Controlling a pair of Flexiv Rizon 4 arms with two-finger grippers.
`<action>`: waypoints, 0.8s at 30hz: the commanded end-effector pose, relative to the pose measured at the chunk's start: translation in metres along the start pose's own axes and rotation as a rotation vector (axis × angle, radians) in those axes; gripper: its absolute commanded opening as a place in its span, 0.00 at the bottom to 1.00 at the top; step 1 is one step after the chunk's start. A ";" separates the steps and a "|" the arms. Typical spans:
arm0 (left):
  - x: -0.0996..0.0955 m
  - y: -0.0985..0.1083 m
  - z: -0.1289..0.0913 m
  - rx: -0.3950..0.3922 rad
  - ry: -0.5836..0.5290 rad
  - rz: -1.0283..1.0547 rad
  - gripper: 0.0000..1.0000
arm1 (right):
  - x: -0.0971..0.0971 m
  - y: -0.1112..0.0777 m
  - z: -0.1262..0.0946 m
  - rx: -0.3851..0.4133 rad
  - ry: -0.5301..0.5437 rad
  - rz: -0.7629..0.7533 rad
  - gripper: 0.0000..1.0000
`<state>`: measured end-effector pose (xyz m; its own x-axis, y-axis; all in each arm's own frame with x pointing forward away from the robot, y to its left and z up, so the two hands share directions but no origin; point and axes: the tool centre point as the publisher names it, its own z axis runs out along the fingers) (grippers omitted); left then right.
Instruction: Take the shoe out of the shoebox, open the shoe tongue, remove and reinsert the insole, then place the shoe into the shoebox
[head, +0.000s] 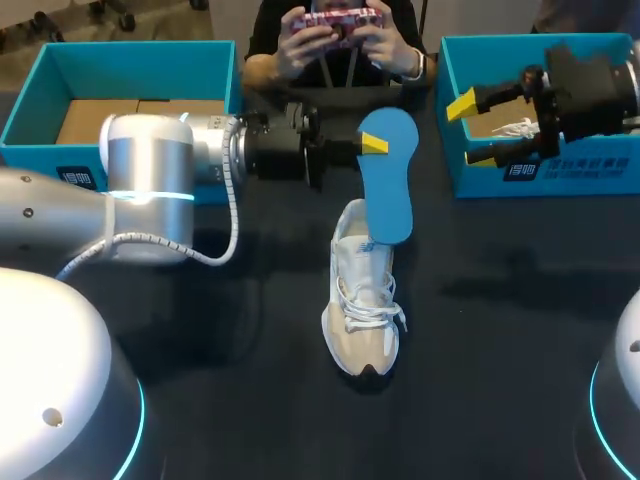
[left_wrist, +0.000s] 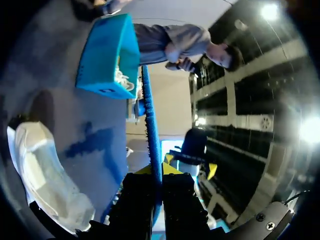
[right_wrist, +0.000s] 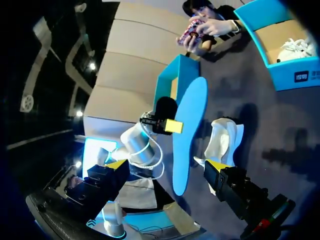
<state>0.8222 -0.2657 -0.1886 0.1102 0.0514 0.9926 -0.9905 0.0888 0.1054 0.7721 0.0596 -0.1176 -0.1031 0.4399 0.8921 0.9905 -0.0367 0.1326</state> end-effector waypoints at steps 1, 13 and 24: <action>-0.009 -0.002 0.002 0.006 0.012 -0.002 0.00 | 0.013 0.001 0.002 0.010 -0.162 0.002 1.00; -0.020 -0.005 -0.002 0.006 0.005 0.050 0.00 | 0.026 0.007 0.015 0.042 -0.347 0.013 1.00; -0.019 -0.002 -0.004 0.002 0.018 0.047 0.00 | 0.040 0.005 0.024 -0.013 -0.607 0.016 1.00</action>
<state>0.8237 -0.2650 -0.2079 0.0567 0.0701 0.9959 -0.9955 0.0799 0.0510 0.7763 0.0925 -0.0951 -0.0465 0.7612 0.6469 0.9911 -0.0457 0.1250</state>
